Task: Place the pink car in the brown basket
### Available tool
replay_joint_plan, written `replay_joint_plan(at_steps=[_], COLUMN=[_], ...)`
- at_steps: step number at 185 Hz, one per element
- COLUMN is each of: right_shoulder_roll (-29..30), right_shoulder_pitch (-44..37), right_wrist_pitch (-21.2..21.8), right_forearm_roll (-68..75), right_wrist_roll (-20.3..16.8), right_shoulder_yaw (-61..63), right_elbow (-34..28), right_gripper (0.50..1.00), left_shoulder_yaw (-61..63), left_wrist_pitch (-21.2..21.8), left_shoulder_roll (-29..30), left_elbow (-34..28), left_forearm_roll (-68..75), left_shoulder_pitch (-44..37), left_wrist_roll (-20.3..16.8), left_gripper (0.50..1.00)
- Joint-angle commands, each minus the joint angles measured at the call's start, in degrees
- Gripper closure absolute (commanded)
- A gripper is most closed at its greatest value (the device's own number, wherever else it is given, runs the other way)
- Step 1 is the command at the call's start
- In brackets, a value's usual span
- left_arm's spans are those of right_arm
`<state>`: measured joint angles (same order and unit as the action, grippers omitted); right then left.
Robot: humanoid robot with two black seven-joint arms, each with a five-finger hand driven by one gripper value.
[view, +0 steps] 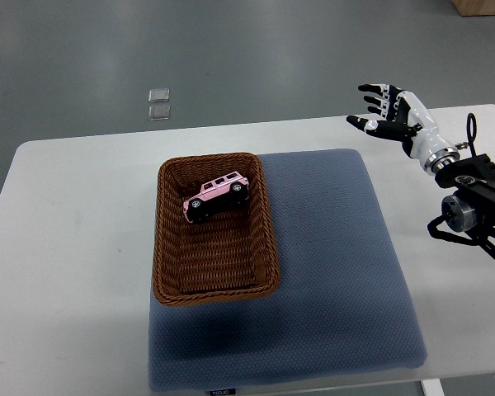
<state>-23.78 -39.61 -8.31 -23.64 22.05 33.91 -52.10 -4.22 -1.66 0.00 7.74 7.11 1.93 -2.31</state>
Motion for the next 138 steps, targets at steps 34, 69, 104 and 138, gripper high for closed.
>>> replay_joint_plan(at_steps=[34, 69, 104, 138], right_shoulder_roll=[-1.45, -1.27, -1.1, -1.1], right_shoulder_pitch=[2.17, 3.49, 3.93, 3.93], right_wrist_pitch=[5.58, 7.52, 4.09, 4.09], right_forearm_roll=[11.68, 11.77, 11.07, 11.07], right_wrist_roll=[-0.52, -0.34, 0.27, 0.36], right_shoulder_yaw=[0.02, 0.02, 0.02, 0.11], right_elbow=[-0.02, -0.02, -0.02, -0.02], right_gripper=[0.63, 0.587, 0.587, 0.587], left_shoulder_yaw=[0.0, 0.0, 0.0, 0.0], left_wrist_pitch=[-0.01, -0.01, -0.01, -0.01], left_shoulder_roll=[0.0, 0.0, 0.0, 0.0], left_elbow=[-0.09, -0.09, -0.09, 0.0], left_forearm_roll=[-0.08, -0.08, -0.08, -0.08], left_shoulder_pitch=[0.0, 0.0, -0.18, -0.09], left_wrist_roll=[0.02, 0.02, 0.02, -0.07], left_gripper=[0.5, 0.5, 0.5, 0.5])
